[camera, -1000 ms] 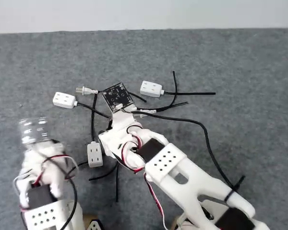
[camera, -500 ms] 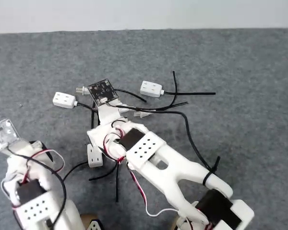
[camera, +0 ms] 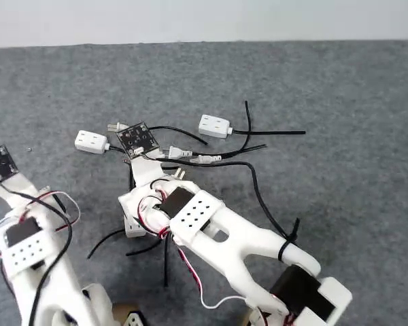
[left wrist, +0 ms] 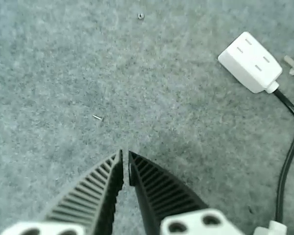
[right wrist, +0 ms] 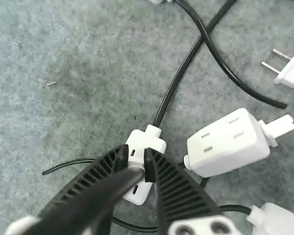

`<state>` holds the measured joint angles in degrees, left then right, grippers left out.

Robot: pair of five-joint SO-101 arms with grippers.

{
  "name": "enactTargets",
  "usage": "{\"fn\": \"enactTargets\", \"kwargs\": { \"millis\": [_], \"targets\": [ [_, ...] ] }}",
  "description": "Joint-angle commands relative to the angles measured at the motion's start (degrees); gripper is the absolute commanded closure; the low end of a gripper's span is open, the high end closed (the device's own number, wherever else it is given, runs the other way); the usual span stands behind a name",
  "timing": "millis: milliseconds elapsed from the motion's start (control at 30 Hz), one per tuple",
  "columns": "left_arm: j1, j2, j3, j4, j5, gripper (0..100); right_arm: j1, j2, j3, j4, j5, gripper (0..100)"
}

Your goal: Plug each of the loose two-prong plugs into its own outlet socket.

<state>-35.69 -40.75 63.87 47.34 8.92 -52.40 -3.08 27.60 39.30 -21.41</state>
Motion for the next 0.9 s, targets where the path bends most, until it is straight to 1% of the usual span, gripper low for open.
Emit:
{"fn": "enactTargets", "kwargs": {
  "millis": [0,467,567,867],
  "targets": [
    [-0.4,2.5,-4.0,-1.3,0.4,98,0.4,1.1,-3.2,0.5,-0.5,99.1],
    [-0.1,3.3,-3.9,-1.4,0.2,98,2.4,2.2,-3.4,0.0,-0.3,99.1],
    [0.0,3.3,-3.9,-1.4,-1.3,98,2.5,2.3,-3.4,0.0,-0.3,99.1],
    [0.0,3.3,-3.8,-1.4,-1.8,98,2.3,3.9,-2.2,-2.2,1.5,99.1]
  ]
}}
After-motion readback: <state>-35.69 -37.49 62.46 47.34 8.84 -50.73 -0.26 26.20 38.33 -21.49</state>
